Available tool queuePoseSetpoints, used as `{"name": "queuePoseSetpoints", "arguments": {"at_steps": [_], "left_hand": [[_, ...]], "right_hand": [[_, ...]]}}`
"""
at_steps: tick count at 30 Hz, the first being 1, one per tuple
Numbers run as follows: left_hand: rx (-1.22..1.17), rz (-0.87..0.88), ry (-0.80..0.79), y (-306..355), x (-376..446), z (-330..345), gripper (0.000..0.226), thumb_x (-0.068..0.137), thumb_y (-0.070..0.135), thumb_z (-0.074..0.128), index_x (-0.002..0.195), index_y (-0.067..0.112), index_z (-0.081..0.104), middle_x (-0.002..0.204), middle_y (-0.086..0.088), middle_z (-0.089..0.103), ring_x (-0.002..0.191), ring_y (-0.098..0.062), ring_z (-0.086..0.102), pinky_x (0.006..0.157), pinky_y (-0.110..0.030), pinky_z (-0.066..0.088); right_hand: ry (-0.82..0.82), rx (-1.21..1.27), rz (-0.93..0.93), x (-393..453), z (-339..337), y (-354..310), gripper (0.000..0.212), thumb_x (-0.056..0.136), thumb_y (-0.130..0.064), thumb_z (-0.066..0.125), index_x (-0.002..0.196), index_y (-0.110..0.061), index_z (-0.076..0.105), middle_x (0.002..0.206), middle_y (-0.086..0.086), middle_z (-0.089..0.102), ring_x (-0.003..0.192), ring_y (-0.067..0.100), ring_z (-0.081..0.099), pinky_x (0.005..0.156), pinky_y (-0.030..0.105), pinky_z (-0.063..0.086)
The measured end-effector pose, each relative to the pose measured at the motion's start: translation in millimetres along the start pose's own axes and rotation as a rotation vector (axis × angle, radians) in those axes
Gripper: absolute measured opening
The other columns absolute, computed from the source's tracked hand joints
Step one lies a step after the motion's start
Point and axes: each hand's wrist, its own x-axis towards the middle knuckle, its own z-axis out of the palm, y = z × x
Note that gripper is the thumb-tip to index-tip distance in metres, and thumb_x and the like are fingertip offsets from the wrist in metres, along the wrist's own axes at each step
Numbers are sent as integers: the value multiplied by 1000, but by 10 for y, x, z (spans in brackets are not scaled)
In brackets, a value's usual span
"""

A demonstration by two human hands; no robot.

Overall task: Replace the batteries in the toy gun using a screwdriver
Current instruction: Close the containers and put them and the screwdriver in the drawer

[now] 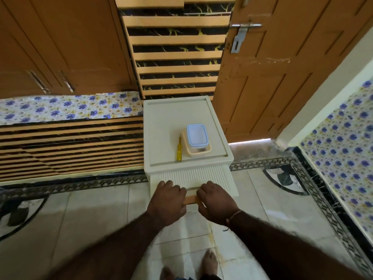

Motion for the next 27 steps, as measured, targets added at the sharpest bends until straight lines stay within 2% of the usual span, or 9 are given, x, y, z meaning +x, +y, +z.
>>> {"name": "queuePoseSetpoints", "arguments": {"at_steps": [4,7,10,13,16,19,21,23,27], "left_hand": [[-10,-52,-17,-2,94,-75,37,84,47,58,107,18,62,104,-5,61,101,-28,52,87,-45,37],[-14,-174,10,-24,203,-109,38,84,46,60,111,19,59,109,-4,58,105,-27,49,89,-45,36],[-24,-313,25,-86,388,-179,36,83,42,60,112,19,59,110,-4,59,104,-27,49,89,-46,36],[-33,-373,26,-165,516,-166,45,83,45,61,119,18,55,116,-4,56,109,-28,47,92,-47,35],[-34,-357,45,-179,520,-125,45,82,49,61,113,17,58,110,-5,58,104,-28,48,88,-46,35],[-37,-340,79,-194,518,-62,41,70,48,73,93,16,65,90,-6,61,87,-28,51,76,-43,38],[-16,-349,108,-228,536,-57,45,61,49,79,89,16,65,85,-6,60,82,-29,52,73,-43,38],[-10,-342,107,-266,561,-101,51,58,52,81,89,16,64,85,-7,59,82,-30,52,73,-43,37],[21,-378,50,-260,568,-70,52,69,58,74,100,18,63,95,-6,60,90,-28,52,78,-44,37]], "right_hand": [[16,-57,-7,95,34,62,15,77,-27,63,74,-14,55,73,4,54,67,24,51,55,36,45],[16,-79,95,227,11,142,21,75,-32,71,75,-16,57,72,3,56,66,23,54,54,35,47],[3,-59,279,422,-23,253,35,62,-39,82,74,-18,57,71,2,59,66,25,57,53,35,48],[-24,-91,342,535,18,307,39,55,-43,86,68,-19,59,64,0,60,60,24,59,49,33,46],[-3,-107,368,530,73,323,40,54,-48,87,59,-20,58,55,0,58,50,23,58,43,30,42],[35,-116,386,524,89,319,39,56,-49,87,58,-21,59,53,0,58,48,22,58,42,27,42],[36,-119,389,530,86,351,40,55,-52,86,57,-22,59,53,0,58,48,22,58,42,29,43],[38,-109,381,547,60,420,41,54,-55,85,57,-22,59,53,0,59,49,22,58,42,30,44],[37,-129,324,590,54,491,42,50,-55,85,57,-23,59,53,-1,57,49,21,58,43,30,43]]}}
